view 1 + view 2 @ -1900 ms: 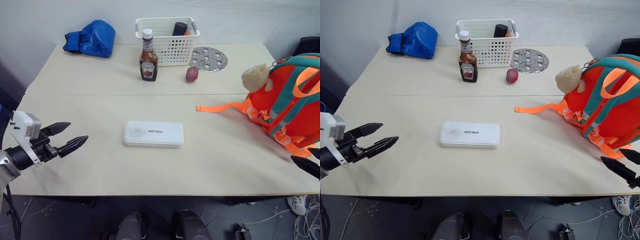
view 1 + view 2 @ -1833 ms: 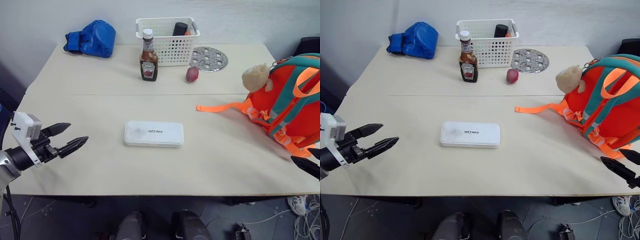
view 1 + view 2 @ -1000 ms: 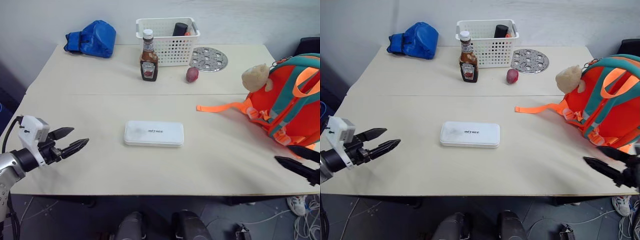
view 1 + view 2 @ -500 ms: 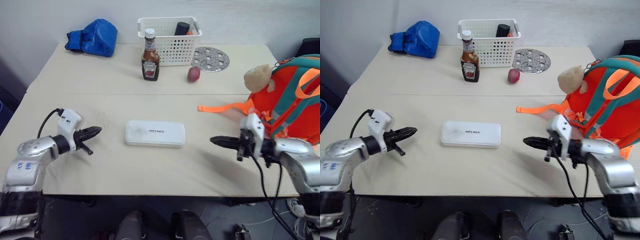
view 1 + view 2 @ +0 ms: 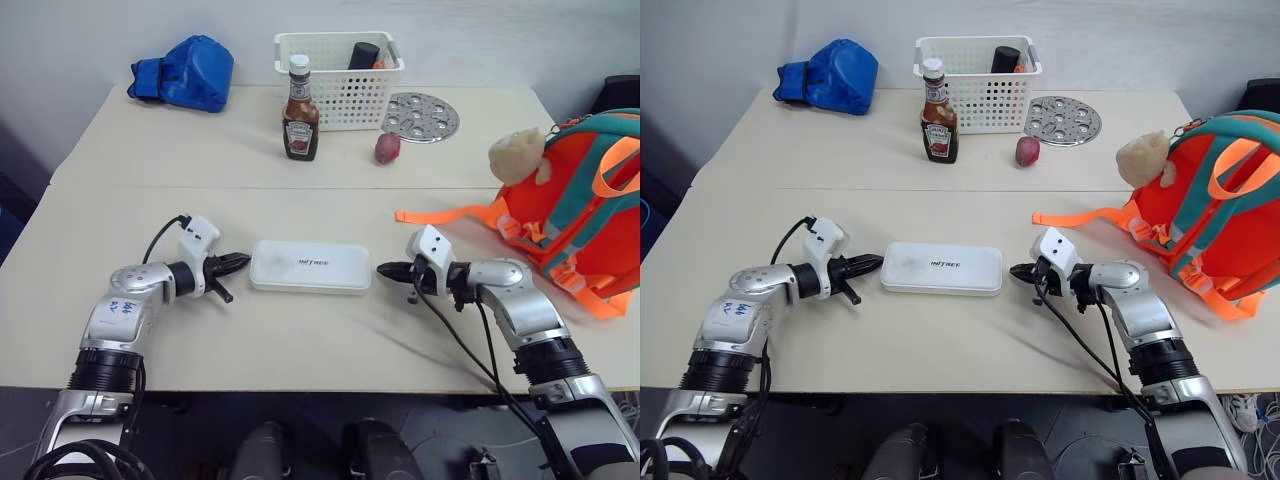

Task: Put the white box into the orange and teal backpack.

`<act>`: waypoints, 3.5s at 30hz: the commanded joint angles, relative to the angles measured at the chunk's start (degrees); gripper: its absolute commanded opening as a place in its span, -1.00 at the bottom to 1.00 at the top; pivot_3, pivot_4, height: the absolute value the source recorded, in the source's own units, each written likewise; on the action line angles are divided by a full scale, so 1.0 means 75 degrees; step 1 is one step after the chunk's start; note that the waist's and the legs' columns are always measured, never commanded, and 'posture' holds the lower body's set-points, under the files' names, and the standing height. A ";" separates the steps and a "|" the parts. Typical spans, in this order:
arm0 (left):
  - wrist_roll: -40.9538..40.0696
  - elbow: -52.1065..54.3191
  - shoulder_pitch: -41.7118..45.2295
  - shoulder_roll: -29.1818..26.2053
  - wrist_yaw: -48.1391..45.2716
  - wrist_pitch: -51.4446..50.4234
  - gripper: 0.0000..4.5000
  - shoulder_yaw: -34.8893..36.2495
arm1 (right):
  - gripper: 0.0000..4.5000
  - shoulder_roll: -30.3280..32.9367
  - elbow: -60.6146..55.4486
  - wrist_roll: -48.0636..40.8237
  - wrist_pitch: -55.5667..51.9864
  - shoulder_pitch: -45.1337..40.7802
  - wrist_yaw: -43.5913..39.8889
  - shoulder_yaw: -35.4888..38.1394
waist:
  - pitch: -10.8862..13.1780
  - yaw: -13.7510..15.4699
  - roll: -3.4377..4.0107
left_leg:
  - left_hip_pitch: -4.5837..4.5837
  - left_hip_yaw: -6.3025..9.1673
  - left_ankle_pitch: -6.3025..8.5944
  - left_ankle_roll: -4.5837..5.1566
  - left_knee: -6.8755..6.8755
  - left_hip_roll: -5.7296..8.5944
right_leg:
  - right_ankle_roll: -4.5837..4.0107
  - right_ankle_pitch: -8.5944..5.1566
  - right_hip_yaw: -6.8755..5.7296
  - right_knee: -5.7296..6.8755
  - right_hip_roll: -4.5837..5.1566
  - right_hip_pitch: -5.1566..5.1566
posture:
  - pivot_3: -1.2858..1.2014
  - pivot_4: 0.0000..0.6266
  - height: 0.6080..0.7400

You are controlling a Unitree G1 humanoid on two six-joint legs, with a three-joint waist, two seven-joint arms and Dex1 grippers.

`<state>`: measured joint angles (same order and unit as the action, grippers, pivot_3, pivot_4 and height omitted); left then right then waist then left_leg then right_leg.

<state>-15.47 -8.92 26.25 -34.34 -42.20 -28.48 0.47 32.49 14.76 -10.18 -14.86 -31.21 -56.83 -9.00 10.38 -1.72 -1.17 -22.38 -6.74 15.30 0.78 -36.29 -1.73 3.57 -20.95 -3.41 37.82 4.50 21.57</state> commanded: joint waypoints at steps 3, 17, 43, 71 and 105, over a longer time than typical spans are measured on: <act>-0.0224 0.1128 -0.0111 0.0036 -0.0351 -0.0316 -0.99 -0.0193 | -1.00 0.0129 -0.0705 -0.0227 -0.0172 0.0137 -0.0294 0.0158 | 0.0000 0.0008 0.0000 | 0.0004 0.0003 -0.0003 -0.0005 0.0001 -0.0002 | 0.0000 0.0000 0.0000 0.0008 -0.0001 0.0000 | 0.03 -0.52 1.00; -0.0399 0.2626 -0.1074 -0.0064 -0.0579 -0.1013 -0.99 -0.0232 | -1.00 0.1194 -0.2630 -0.0688 -0.1077 0.1730 -0.0415 0.0990 | 0.0001 0.0010 -0.0001 | 0.0008 0.0006 0.0000 0.0000 0.0008 -0.0001 | 0.0000 0.0000 0.0002 -0.0001 0.0001 -0.0009 | 0.03 -0.52 1.00; -0.3632 0.0269 0.0538 -0.0396 -0.0450 -0.6963 0.99 0.1893 | -1.00 0.1734 -0.1573 -0.0105 0.0130 0.1024 -0.1441 0.0551 | 0.0013 0.0020 -0.0021 | 0.0013 0.0013 -0.0012 -0.0012 0.0007 0.0001 | -0.0001 0.0001 -0.0002 0.0005 -0.0001 -0.0010 | 0.03 -0.52 1.00; -0.2215 -0.3634 0.3871 0.0783 -0.2678 -0.5810 0.99 -0.1412 | -1.00 0.1584 -0.1629 0.0209 0.0544 0.1111 -0.1574 0.0163 | 0.0024 0.0052 -0.0041 | 0.0001 0.0012 -0.0022 -0.0016 -0.0033 0.0005 | -0.0001 0.0001 -0.0004 0.0018 -0.0003 -0.0010 | 0.03 -0.52 1.00; -0.4545 0.2807 0.1092 -0.0314 -0.2309 -0.7538 -0.40 0.3029 | -0.33 0.1863 -0.4677 -0.3976 -0.3922 0.4953 0.0196 0.6248 | 0.0045 0.0066 -0.0048 | -0.0009 0.0066 -0.0016 -0.0006 -0.0010 0.0004 | -0.0001 0.0000 -0.0007 -0.0004 0.0001 -0.0028 | 0.03 -0.52 1.00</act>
<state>-45.05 6.18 34.23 -36.94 -62.05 -83.13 16.58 45.69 -18.95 -36.50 -41.67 4.96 -56.72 31.24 10.71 -1.22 -1.53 -22.45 -6.21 15.18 0.74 -36.34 -1.68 3.56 -20.95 -3.46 37.78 4.50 21.36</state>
